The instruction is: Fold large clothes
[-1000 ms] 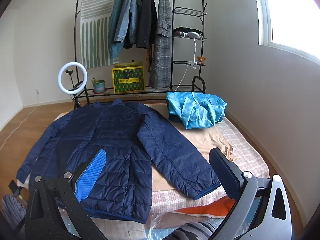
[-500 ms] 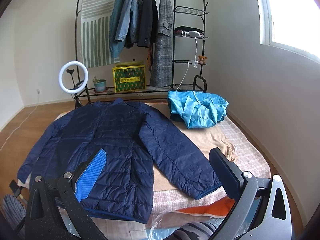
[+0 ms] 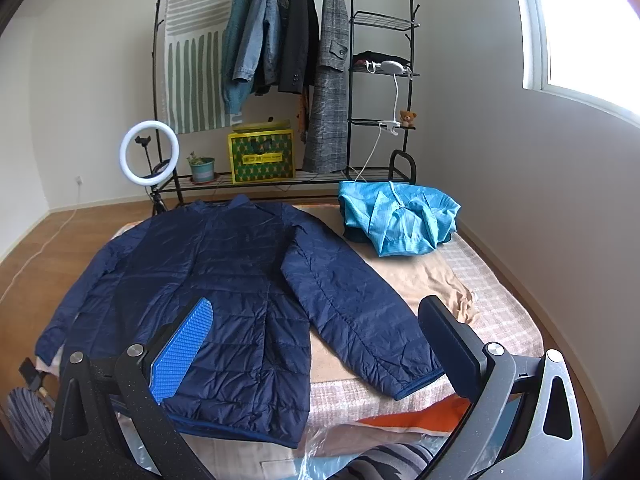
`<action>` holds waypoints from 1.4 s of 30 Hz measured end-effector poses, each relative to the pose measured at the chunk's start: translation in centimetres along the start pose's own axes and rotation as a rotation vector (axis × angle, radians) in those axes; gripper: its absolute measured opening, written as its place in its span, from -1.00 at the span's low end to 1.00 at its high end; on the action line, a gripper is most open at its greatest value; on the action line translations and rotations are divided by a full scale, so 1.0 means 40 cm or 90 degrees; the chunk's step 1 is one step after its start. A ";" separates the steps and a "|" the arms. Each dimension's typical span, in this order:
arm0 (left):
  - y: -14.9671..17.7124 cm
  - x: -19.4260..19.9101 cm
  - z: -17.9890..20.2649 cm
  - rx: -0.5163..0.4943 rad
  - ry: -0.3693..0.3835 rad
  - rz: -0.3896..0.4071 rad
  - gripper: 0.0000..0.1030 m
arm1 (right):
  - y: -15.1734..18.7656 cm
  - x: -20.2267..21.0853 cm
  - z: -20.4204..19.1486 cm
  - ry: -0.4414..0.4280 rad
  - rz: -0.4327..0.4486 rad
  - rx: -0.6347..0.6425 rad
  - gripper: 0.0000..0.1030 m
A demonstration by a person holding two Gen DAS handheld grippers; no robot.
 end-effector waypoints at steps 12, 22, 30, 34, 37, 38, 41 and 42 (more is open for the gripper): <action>0.019 -0.030 -0.063 0.001 -0.016 -0.007 0.97 | 0.001 -0.028 -0.027 -0.013 -0.007 0.001 0.99; 0.083 -0.113 -0.299 0.009 -0.104 -0.033 0.97 | 0.013 -0.102 -0.111 -0.082 -0.039 -0.028 0.99; 0.230 -0.222 -0.575 0.153 -0.120 -0.114 0.56 | 0.020 -0.140 -0.207 -0.107 -0.068 -0.006 0.99; 0.327 -0.285 -0.717 0.297 -0.082 -0.143 0.56 | 0.016 -0.125 -0.245 -0.088 -0.035 0.020 0.99; 0.387 -0.342 -0.802 0.393 -0.043 -0.169 0.56 | 0.001 -0.094 -0.277 -0.106 0.010 0.025 0.99; 0.410 -0.362 -0.828 0.424 -0.031 -0.179 0.56 | -0.002 -0.086 -0.288 -0.116 0.016 0.025 0.99; 0.485 -0.415 -0.898 0.511 -0.039 -0.198 0.56 | -0.006 -0.072 -0.312 -0.154 0.013 0.021 0.99; 0.508 -0.430 -0.910 0.535 -0.032 -0.206 0.56 | -0.007 -0.069 -0.316 -0.164 0.012 0.014 0.99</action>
Point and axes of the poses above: each gripper's, at about its wrist camera, not at the fingertips, and x roughly against the way its jaws point, z to its right, y to its underside, the point moved 10 cm from there along -x, roughly the way its jaws point, and after that the axes turned 6 degrees about y, right-handed, at the moved point
